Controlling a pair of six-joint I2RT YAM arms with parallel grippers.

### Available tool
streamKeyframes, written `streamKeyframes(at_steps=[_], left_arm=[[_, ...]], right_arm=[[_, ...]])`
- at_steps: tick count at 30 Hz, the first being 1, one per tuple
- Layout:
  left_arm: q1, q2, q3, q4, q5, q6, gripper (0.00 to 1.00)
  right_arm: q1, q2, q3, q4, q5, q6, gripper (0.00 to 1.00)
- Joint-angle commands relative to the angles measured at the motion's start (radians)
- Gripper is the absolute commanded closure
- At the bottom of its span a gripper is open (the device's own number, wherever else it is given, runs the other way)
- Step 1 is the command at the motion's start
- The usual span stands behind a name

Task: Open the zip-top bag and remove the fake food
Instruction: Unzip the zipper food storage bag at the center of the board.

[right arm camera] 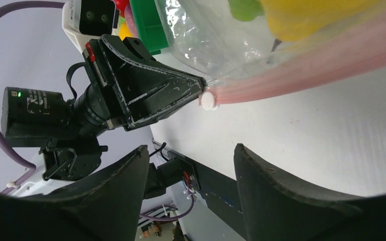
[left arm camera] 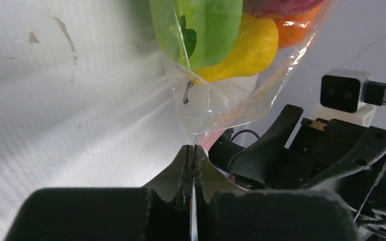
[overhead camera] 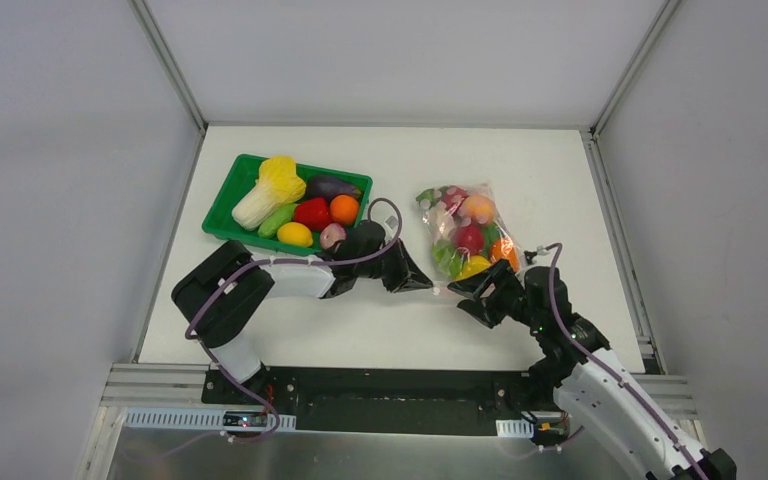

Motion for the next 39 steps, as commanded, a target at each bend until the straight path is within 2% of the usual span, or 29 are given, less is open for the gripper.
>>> streamKeyframes(at_steps=[1, 8, 14, 25, 29, 35, 39], left_arm=[[-0.029, -0.040, -0.013, 0.119, -0.030, -0.173, 1.00], [-0.048, -0.063, -0.030, 0.167, -0.072, -0.250, 1.00], [-0.056, -0.077, -0.032, 0.164, -0.084, -0.265, 1.00], [-0.072, -0.078, -0.037, 0.173, -0.095, -0.291, 1.00], [-0.077, -0.074, -0.040, 0.187, -0.101, -0.303, 1.00], [-0.083, -0.071, -0.047, 0.197, -0.106, -0.307, 1.00], [-0.083, -0.076, -0.061, 0.213, -0.113, -0.312, 1.00]], right_arm=[[0.098, 0.053, -0.015, 0.167, 0.191, 0.157, 0.37], [0.236, 0.152, 0.018, 0.184, 0.388, 0.247, 0.51], [0.292, 0.185, 0.011, 0.190, 0.459, 0.314, 0.59], [0.318, 0.168, -0.008, 0.232, 0.547, 0.383, 0.62], [0.318, 0.177, -0.023, 0.232, 0.544, 0.413, 0.65], [0.321, 0.175, -0.032, 0.256, 0.545, 0.434, 0.81], [0.320, 0.163, -0.010, 0.184, 0.574, 0.432, 0.94]])
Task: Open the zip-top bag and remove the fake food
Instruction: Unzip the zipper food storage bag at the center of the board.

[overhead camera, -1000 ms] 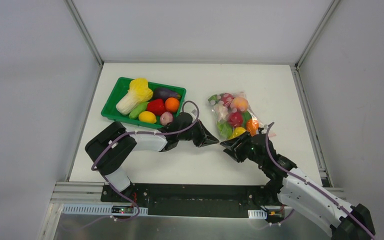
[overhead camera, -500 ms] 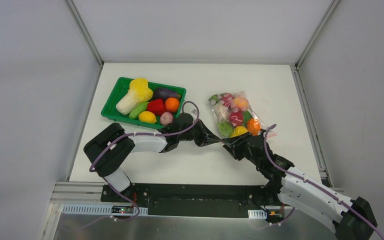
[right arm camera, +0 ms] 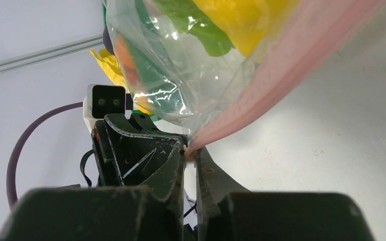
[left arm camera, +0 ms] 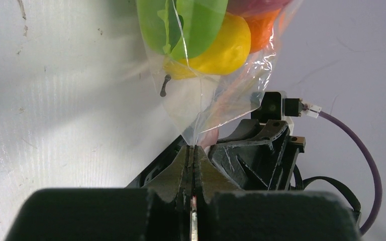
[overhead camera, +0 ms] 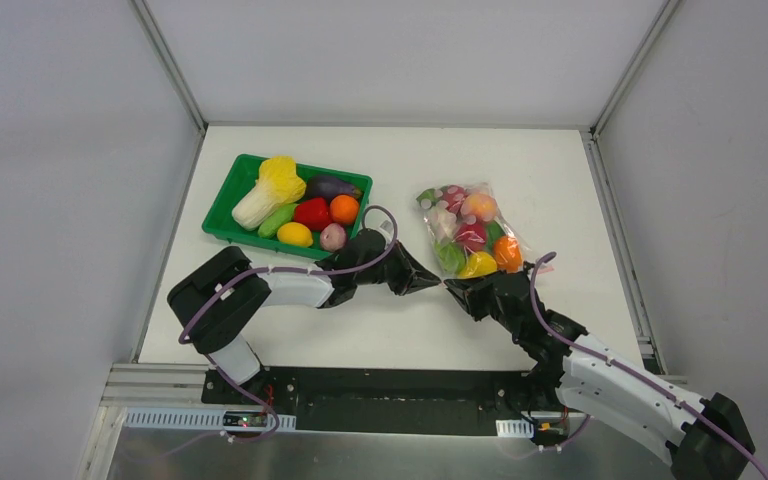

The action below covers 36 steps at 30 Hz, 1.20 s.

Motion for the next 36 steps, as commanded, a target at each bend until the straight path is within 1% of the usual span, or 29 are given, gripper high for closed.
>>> streamKeyframes(at_steps=[1, 2, 12, 17, 20, 23, 24, 26, 28, 30, 33, 36], left_arm=[[-0.013, -0.045, -0.017, 0.072, -0.012, -0.017, 1.00], [-0.012, -0.047, -0.020, 0.067, -0.017, -0.013, 1.00], [0.021, -0.091, -0.048, 0.009, -0.038, 0.035, 1.00], [0.040, -0.109, -0.055, -0.007, -0.035, 0.053, 1.00], [0.038, -0.101, -0.010, -0.045, 0.005, 0.081, 1.00], [0.026, -0.095, 0.024, -0.063, 0.022, 0.097, 0.76], [0.022, -0.091, 0.036, -0.073, 0.028, 0.103, 0.70], [0.011, -0.081, 0.054, -0.076, 0.031, 0.100, 0.64], [0.001, -0.064, 0.068, -0.068, 0.032, 0.090, 0.60], [-0.006, -0.042, 0.081, -0.054, 0.036, 0.075, 0.60], [-0.013, -0.004, 0.096, -0.025, 0.041, 0.049, 0.60], [-0.022, 0.026, 0.116, -0.021, 0.043, 0.043, 0.62]], right_arm=[[0.004, -0.021, 0.030, -0.043, 0.066, 0.016, 0.97], [0.005, -0.025, 0.038, -0.067, 0.076, 0.015, 1.00], [0.003, -0.083, 0.092, -0.246, 0.136, 0.000, 1.00], [0.003, -0.102, 0.118, -0.293, 0.162, -0.017, 1.00], [0.003, -0.091, 0.131, -0.291, 0.154, -0.031, 1.00], [0.003, -0.069, 0.145, -0.281, 0.144, -0.045, 1.00], [0.004, -0.065, 0.148, -0.276, 0.143, -0.048, 1.00], [0.004, -0.066, 0.151, -0.264, 0.142, -0.053, 1.00], [0.003, -0.064, 0.152, -0.257, 0.139, -0.057, 1.00], [0.003, -0.062, 0.153, -0.253, 0.136, -0.057, 1.00], [0.004, -0.057, 0.150, -0.244, 0.125, -0.059, 1.00], [0.003, -0.061, 0.146, -0.238, 0.121, -0.056, 1.00]])
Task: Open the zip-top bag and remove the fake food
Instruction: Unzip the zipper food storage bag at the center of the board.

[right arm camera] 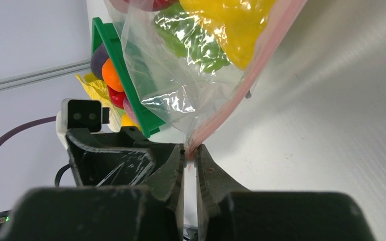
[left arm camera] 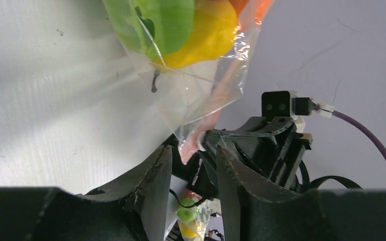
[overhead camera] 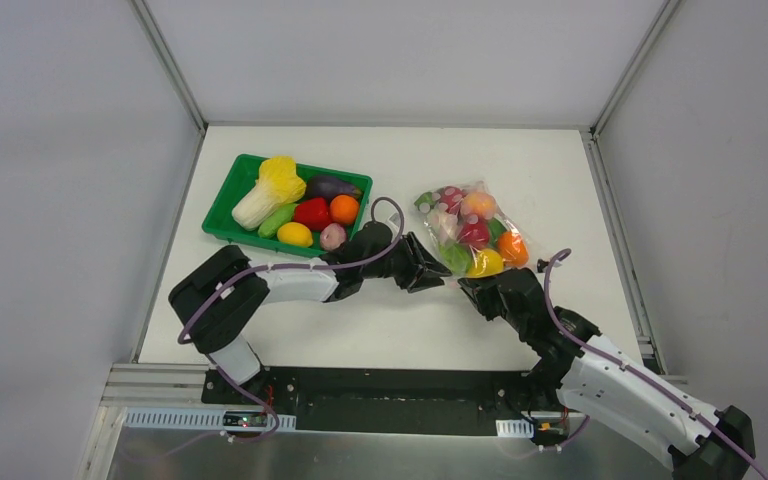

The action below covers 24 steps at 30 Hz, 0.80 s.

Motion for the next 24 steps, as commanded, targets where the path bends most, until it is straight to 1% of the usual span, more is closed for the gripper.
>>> streamKeyframes(at_steps=[1, 8, 11, 12, 15, 17, 18, 24], left_arm=[[-0.016, 0.050, 0.047, 0.026, 0.016, -0.013, 0.63], [-0.022, 0.075, 0.060, 0.018, 0.005, -0.009, 0.65], [-0.025, 0.084, 0.078, 0.016, 0.005, -0.006, 0.70], [-0.025, 0.086, 0.083, 0.011, 0.004, -0.005, 0.72], [-0.027, 0.094, 0.091, 0.011, 0.000, -0.007, 0.86], [-0.027, 0.095, 0.087, 0.012, -0.004, -0.008, 0.98], [-0.027, 0.094, 0.082, 0.017, -0.009, -0.008, 1.00], [-0.018, 0.081, 0.053, 0.016, -0.026, -0.008, 1.00]], right_arm=[[0.000, -0.004, 0.036, 0.036, 0.003, -0.014, 1.00], [0.002, -0.001, 0.035, 0.051, -0.010, -0.018, 1.00], [0.001, 0.005, 0.034, 0.057, -0.016, -0.018, 1.00], [0.001, 0.006, 0.034, 0.060, -0.017, -0.018, 1.00], [0.001, 0.009, 0.036, 0.059, -0.016, -0.021, 1.00], [0.001, 0.008, 0.038, 0.055, -0.013, -0.023, 1.00], [0.000, 0.008, 0.040, 0.050, -0.010, -0.025, 1.00], [0.001, -0.010, 0.067, -0.019, 0.022, -0.039, 1.00]])
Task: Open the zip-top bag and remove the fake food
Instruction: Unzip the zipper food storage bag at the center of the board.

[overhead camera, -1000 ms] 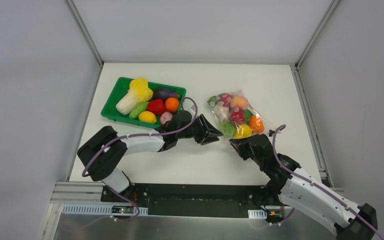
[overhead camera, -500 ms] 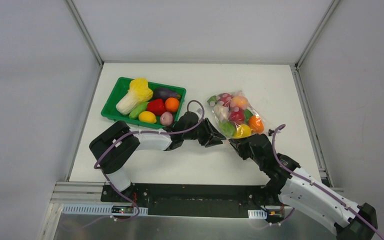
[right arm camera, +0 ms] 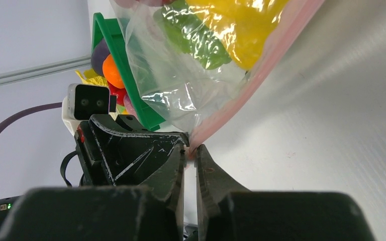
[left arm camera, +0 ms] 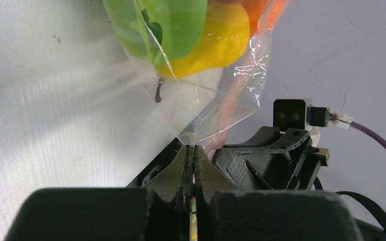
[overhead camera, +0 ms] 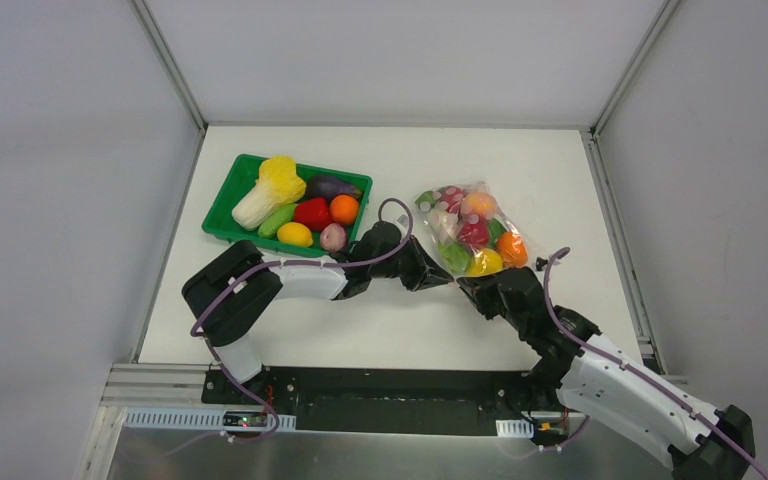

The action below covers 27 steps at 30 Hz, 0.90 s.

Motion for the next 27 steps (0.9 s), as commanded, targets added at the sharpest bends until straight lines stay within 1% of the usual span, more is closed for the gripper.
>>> streamKeyframes(at_steps=[1, 8, 27], left_arm=[[0.005, -0.012, -0.010, 0.021, -0.024, -0.001, 1.00], [0.036, -0.049, -0.050, 0.004, -0.036, 0.031, 1.00], [0.122, -0.162, -0.108, -0.083, -0.056, 0.127, 1.00]], right_arm=[[0.001, -0.022, 0.073, -0.063, 0.043, -0.026, 1.00], [0.002, -0.066, 0.115, -0.188, 0.117, -0.043, 1.00], [0.002, -0.121, 0.199, -0.360, 0.240, -0.092, 1.00]])
